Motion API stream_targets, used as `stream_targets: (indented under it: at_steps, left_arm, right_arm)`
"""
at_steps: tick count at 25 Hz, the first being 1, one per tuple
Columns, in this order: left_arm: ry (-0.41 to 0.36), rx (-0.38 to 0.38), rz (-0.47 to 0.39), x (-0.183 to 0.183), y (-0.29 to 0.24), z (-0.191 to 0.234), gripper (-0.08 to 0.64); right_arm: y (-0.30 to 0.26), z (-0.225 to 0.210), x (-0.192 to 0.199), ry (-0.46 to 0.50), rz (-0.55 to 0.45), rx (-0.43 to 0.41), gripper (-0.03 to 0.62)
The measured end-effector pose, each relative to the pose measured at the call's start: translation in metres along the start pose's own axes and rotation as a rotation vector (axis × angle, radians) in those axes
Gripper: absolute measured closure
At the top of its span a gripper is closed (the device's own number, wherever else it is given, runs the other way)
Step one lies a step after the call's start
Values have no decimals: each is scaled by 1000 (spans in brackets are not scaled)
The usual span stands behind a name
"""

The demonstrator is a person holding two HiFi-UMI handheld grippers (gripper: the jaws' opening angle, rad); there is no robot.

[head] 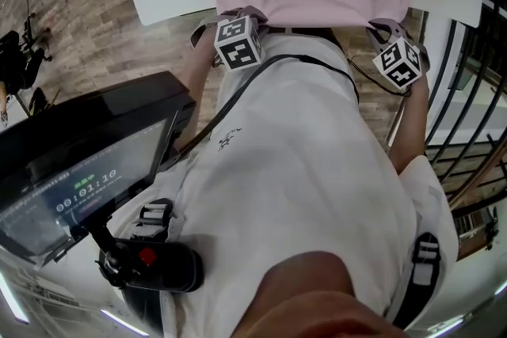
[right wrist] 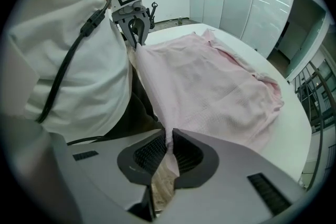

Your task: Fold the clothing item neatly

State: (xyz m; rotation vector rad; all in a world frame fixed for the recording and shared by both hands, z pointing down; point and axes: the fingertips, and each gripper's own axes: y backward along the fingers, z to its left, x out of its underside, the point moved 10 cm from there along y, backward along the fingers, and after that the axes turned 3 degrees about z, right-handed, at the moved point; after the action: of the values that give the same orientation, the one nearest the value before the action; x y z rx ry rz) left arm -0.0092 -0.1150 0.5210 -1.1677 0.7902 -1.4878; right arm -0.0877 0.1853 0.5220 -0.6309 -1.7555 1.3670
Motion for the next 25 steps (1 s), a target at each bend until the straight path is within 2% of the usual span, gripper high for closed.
stream_targets:
  at_steps: [6,10,13,18,22,25]
  left_arm:
    - [22,-196,-52,-17,50,28,518]
    - [14,-327,-26,-25,74,48,518]
    - [42,-389,-4,-22,79,65,518]
    - [90,-437,0,-20,81,67,518]
    - [76,-420,-18,-29,79,57,518]
    - [57,-405,-49,-42,76,50,518]
  right_arm:
    - [35,-41,-26,33,-41,193,554]
    - [45,-65,-49,69,-55,305,555]
    - [44,-80,-68,87,-70,350,554]
    - [47,-86,-79,121,-52,351,554]
    - [56,-74,-65,91,-23,352,555]
    - [61,-71,-49,66,-3,383,554]
